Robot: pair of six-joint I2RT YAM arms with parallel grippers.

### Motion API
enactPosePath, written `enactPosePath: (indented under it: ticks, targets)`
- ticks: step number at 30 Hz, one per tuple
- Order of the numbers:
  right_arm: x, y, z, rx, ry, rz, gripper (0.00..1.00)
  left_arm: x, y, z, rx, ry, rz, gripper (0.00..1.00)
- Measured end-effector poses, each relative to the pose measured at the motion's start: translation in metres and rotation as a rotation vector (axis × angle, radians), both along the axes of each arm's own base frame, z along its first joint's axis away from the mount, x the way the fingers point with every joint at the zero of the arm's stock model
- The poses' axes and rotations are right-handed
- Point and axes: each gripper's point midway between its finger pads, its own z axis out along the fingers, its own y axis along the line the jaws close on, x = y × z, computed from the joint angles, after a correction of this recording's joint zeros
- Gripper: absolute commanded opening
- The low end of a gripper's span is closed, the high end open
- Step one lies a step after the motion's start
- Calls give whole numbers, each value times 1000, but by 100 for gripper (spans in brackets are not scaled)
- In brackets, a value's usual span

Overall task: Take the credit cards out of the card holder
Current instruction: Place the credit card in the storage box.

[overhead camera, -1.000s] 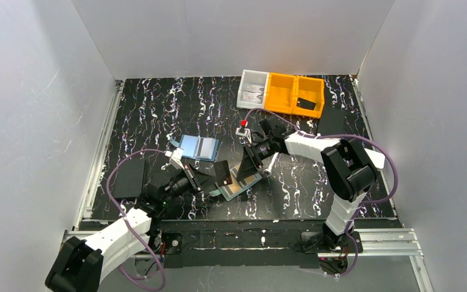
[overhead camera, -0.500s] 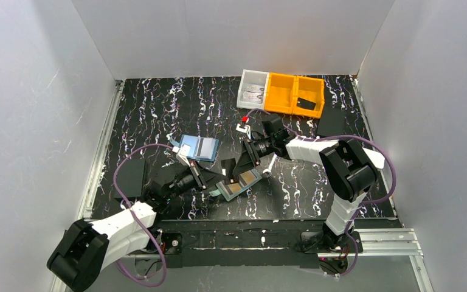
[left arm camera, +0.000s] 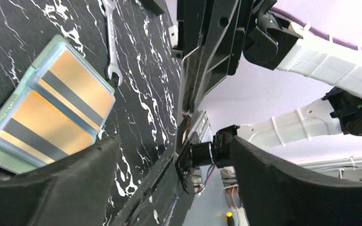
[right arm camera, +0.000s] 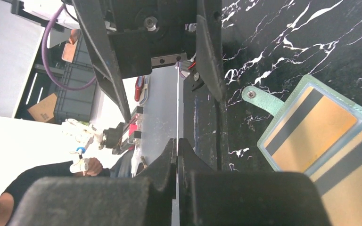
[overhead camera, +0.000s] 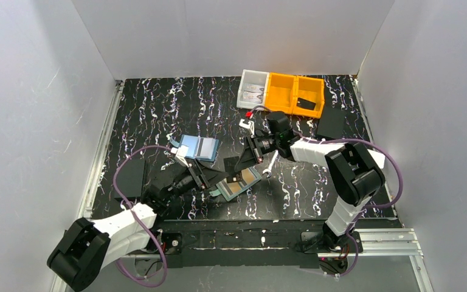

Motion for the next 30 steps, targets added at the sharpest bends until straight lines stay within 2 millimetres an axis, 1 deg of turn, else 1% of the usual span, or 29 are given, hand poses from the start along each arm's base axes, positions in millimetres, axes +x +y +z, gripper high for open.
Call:
enactPosePath:
  ticks: [5, 9, 10, 15, 21, 26, 29, 30]
  targets:
    - [15, -14, 18, 27, -21, -67, 1, -2, 11, 3, -51, -12, 59, 98]
    - [24, -23, 23, 38, -3, -130, 1, 0, 9, 7, -65, -15, 60, 98]
    - [26, -24, 22, 36, 11, -147, 1, 1, 6, 7, -62, -8, 56, 96]
    - [38, -31, 20, 22, 79, -240, 1, 9, -13, 5, -53, 25, 34, 84]
    - [52, -41, 18, 19, 170, -354, 1, 34, -42, 7, -102, 49, 27, 69]
    - [56, -40, 23, 33, 183, -374, 1, 55, -69, 2, -134, 96, 11, 58]
    - [57, -39, 23, 36, 186, -381, 1, 61, -78, 6, -158, 101, 3, 46]
    - [57, -40, 23, 35, 189, -384, 1, 62, -79, 10, -168, 97, 2, 45]
